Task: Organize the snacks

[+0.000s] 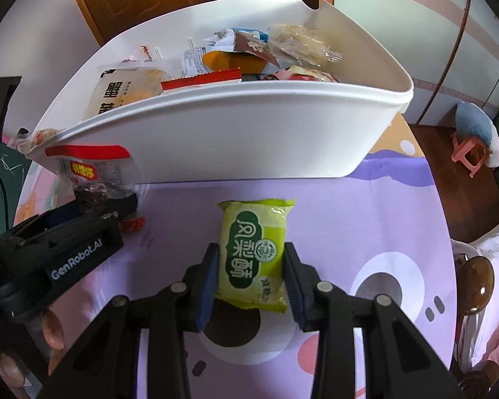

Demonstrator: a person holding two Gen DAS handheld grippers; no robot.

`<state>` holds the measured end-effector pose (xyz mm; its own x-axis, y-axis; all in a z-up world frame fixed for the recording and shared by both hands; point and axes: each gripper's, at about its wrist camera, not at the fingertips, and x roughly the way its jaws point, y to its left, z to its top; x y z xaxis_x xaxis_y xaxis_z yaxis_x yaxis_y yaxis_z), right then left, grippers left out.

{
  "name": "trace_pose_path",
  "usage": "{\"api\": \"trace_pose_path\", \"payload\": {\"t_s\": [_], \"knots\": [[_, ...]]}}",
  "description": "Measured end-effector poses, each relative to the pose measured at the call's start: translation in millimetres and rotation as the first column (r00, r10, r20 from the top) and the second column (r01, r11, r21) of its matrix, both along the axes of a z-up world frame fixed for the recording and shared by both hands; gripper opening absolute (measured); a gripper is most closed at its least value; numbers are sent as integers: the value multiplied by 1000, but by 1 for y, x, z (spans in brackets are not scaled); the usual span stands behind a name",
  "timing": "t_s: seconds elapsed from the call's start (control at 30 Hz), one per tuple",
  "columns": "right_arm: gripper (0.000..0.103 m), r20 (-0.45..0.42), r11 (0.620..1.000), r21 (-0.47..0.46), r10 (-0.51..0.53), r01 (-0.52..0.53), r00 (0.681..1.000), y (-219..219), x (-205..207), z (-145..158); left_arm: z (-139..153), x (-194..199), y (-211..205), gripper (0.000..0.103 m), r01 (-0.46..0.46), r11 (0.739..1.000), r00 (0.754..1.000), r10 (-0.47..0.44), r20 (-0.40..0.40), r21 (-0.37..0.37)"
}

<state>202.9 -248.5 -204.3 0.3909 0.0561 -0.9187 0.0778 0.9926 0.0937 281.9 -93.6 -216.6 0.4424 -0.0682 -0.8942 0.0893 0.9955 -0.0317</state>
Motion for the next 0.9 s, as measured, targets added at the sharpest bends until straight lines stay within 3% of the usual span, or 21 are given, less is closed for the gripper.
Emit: {"api": "trace_pose_path", "payload": {"t_s": [0.23, 0.43, 0.63, 0.9], "knots": [[37, -9, 999, 27, 38, -38, 999, 4, -7, 3, 5, -15, 0, 45, 31, 999, 999, -31, -20, 16], [37, 21, 996, 59, 63, -64, 998, 2, -28, 22, 32, -47, 5, 45, 108, 994, 994, -107, -13, 26], [37, 83, 995, 69, 69, -74, 994, -4, -45, 59, 82, -69, 21, 46, 156, 987, 987, -157, 25, 27], [37, 267, 993, 32, 101, -113, 959, -4, -46, 152, 180, -77, 34, 46, 188, 980, 964, -196, 177, 62]]}}
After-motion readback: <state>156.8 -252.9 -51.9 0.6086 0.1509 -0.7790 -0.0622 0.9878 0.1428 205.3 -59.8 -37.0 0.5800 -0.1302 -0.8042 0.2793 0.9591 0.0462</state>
